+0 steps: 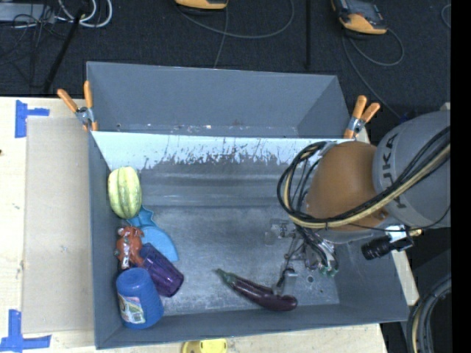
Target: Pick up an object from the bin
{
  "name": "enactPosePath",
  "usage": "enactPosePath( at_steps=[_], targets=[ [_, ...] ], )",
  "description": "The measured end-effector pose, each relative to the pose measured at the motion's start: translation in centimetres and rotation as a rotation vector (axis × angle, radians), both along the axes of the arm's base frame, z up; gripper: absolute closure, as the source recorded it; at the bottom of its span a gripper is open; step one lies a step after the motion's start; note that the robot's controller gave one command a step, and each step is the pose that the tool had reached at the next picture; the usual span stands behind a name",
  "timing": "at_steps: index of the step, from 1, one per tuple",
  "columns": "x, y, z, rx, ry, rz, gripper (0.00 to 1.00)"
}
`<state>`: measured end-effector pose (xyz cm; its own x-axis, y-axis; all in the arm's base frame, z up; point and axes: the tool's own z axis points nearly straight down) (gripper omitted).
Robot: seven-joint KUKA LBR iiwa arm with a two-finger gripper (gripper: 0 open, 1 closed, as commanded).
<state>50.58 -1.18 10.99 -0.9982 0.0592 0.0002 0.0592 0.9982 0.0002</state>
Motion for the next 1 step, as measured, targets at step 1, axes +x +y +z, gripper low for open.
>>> enactPosePath(
  at_steps=[1],
  targets=[
    [-1.75,5.08,-3.56,0.000,-0.014,0.364,1.00]
  ],
)
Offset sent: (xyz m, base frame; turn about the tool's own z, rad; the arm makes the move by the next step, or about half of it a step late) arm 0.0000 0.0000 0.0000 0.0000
